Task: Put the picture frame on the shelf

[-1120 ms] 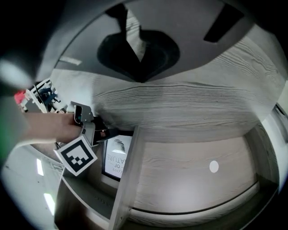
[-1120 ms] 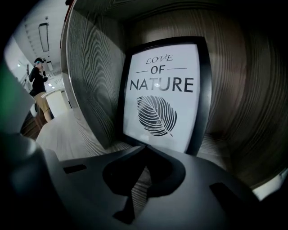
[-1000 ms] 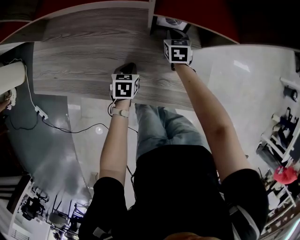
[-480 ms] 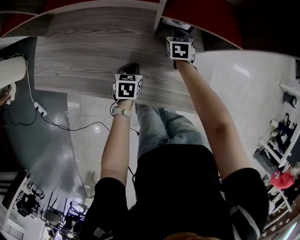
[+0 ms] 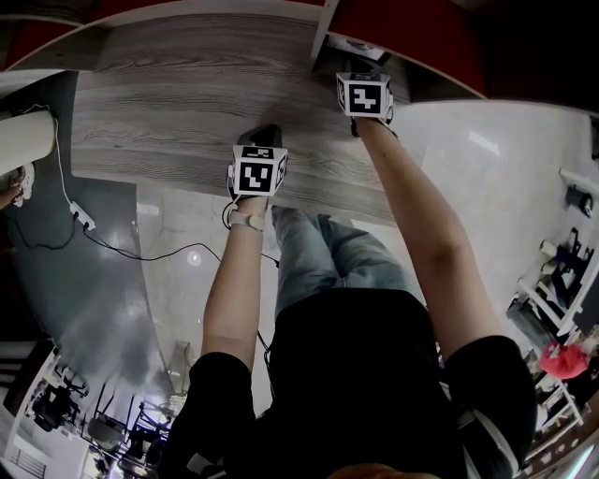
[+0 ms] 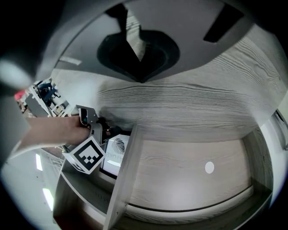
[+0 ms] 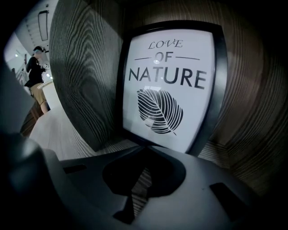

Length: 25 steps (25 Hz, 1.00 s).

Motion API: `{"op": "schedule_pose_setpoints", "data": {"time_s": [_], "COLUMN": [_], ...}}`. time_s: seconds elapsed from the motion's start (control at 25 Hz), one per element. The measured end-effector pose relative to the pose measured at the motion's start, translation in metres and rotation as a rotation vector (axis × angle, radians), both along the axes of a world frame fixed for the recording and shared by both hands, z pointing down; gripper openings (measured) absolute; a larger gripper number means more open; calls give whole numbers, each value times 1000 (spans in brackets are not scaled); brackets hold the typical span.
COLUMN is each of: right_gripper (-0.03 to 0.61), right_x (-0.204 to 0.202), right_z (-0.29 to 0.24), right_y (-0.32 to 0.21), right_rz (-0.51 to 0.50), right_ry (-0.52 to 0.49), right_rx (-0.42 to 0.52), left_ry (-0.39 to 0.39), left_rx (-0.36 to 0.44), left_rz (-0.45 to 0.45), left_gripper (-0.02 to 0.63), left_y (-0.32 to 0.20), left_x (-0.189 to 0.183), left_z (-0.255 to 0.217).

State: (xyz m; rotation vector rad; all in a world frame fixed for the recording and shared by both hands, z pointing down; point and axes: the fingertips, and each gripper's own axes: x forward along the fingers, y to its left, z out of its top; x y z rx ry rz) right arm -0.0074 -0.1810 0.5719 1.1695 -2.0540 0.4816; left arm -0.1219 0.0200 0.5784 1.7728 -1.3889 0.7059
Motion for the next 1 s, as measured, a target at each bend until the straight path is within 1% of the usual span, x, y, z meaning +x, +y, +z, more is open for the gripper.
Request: {"op": "schedule_pose_setpoints", "data": {"time_s": [0.16, 0.32, 0.44, 0.56, 0.68, 0.76, 0.92, 1.0], "right_gripper": [-2, -2, -2, -2, -3, -2, -3, -3], "right_x": [2, 4, 5, 7, 7, 5, 6, 7], "right_z": [0, -7, -15, -26, -43, -58, -96, -113], "right_y": [5, 20, 35, 52, 71, 82, 102, 113], "right_rz": [6, -7, -15, -29, -47, -56, -84, -93], "right_ry": [-17, -38, -70, -95, -127, -160, -216, -243], "right_rx": [-28, -44, -59, -71, -91, -98, -84, -77], "left_ry": [17, 10, 10, 7, 29, 45, 40, 54], "left_rx": [3, -31, -31, 5, 61, 96, 150, 177], "left_rz": [-11, 19, 5, -5, 7, 23, 76, 90], "left_gripper": [11, 11, 11, 11, 11, 11, 11, 11], "left_y": [-1, -1, -6, -14, -22, -26, -27, -24], "left_x": [-2, -1, -8, -12, -8, -3, 8, 13], "left_z": [0, 1, -4, -22, -49, -68, -106, -125]}}
